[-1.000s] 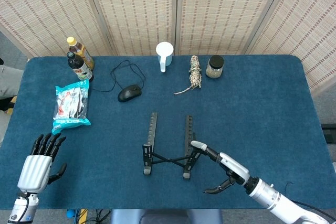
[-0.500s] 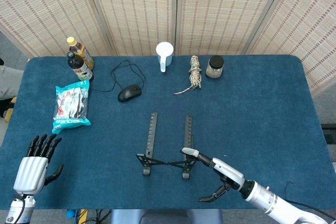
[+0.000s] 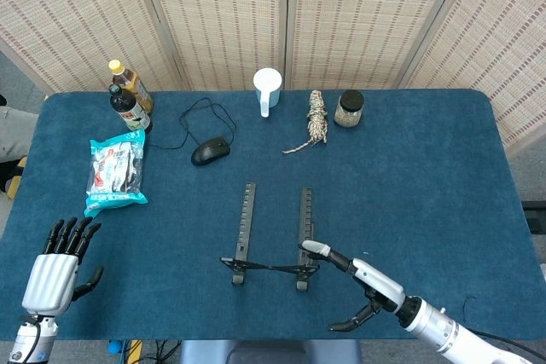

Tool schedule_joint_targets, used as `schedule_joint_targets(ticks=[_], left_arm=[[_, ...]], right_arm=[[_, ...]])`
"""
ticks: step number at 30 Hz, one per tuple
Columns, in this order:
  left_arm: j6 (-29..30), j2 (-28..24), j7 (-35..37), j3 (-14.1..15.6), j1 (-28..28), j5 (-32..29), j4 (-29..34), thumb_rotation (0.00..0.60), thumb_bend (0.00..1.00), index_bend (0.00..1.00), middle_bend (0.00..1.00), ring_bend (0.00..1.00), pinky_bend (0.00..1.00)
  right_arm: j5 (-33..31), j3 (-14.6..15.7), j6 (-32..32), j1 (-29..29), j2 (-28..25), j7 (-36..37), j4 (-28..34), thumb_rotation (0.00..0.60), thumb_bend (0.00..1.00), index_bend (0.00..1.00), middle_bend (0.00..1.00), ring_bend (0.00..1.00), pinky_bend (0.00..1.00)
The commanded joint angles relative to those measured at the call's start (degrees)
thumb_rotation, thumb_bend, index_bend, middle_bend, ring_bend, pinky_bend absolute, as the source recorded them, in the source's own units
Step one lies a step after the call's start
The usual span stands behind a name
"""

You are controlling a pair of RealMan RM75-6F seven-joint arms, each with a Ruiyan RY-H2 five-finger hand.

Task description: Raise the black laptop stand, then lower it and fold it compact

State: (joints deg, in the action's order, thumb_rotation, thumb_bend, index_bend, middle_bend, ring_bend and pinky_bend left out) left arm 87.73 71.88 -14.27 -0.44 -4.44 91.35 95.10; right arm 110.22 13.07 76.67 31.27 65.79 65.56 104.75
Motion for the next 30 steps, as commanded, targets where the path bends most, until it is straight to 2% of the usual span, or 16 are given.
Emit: schedule_joint_targets(ticks=[1, 12, 30], left_arm=[[0.0, 0.1, 0.1, 0.0, 0.0, 0.0, -0.1, 0.6, 0.28, 0.12, 0.09, 0.0, 0.0], [0.1, 0.1, 0.2, 0.2, 0.4, -0.5, -0.4, 0.6, 0.28, 0.12, 0.09, 0.0, 0.0], [-0.5, 0.1, -0.7, 0.3, 0.2, -0.7, 0.1, 0.6, 0.28, 0.12, 0.09, 0.0, 0.0]], right_arm=[[-1.4, -0.4, -0.9, 0.4, 0.3, 0.2, -0.4, 0.6, 0.0, 0.0, 0.06, 0.0, 0.09], [-5.4, -0.9, -5.8, 2.3, 4.3, 3.9, -4.6, 0.6, 0.0, 0.0, 0.06, 0.0, 0.09], [-6.3, 0.5, -8.6, 3.4, 9.0, 7.6, -9.0, 0.6, 0.0, 0.0, 0.06, 0.0, 0.09]])
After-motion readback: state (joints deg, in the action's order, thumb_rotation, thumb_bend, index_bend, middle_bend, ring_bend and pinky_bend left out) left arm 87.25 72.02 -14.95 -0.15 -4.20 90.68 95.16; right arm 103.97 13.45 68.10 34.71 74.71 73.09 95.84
